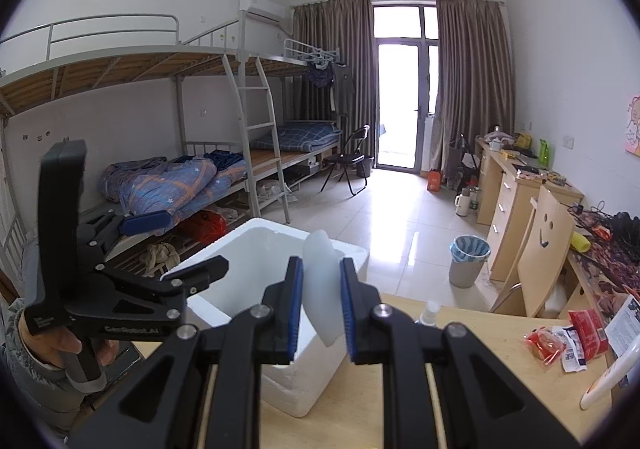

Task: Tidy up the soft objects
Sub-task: 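Lower the foam tube into the foam box and open the right gripper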

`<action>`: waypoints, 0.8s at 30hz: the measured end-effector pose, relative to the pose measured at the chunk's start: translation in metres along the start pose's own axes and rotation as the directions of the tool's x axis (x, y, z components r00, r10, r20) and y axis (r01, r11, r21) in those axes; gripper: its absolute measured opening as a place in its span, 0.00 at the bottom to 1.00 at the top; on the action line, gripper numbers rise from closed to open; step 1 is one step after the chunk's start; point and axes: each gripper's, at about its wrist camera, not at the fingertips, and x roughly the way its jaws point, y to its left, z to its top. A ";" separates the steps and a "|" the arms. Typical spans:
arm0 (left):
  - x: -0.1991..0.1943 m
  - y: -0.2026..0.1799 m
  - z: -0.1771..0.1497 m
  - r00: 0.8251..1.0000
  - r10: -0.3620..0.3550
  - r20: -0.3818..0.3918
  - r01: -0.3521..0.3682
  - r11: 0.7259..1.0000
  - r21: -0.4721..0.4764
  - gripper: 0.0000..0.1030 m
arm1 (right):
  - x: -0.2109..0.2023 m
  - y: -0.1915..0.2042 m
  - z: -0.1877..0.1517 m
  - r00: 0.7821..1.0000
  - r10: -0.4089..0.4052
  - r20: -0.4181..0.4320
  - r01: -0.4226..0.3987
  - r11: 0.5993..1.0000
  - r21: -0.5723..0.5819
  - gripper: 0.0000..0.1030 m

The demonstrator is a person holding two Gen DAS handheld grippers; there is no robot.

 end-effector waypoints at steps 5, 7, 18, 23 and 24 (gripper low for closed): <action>-0.009 0.009 -0.002 0.999 0.034 0.011 -0.033 0.999 -0.013 0.99 | 0.007 0.007 0.001 1.000 0.026 -0.006 -0.026 1.000 -0.006 0.21; -0.013 0.013 -0.003 0.999 0.048 0.013 -0.048 0.999 -0.017 0.99 | 0.008 0.012 0.001 0.999 0.039 -0.007 -0.039 0.999 -0.013 0.21; -0.028 0.041 -0.014 0.993 0.115 0.014 -0.114 0.992 -0.047 0.99 | 0.031 0.039 0.007 0.993 0.111 -0.027 -0.112 0.993 -0.035 0.21; -0.028 0.048 -0.017 0.991 0.136 0.008 -0.136 0.989 -0.052 0.99 | 0.035 0.042 0.009 0.993 0.118 -0.028 -0.119 0.992 -0.034 0.21; -0.028 0.048 -0.017 0.990 0.137 0.008 -0.137 0.989 -0.053 0.99 | 0.037 0.041 0.010 0.993 0.118 -0.030 -0.119 0.992 -0.035 0.21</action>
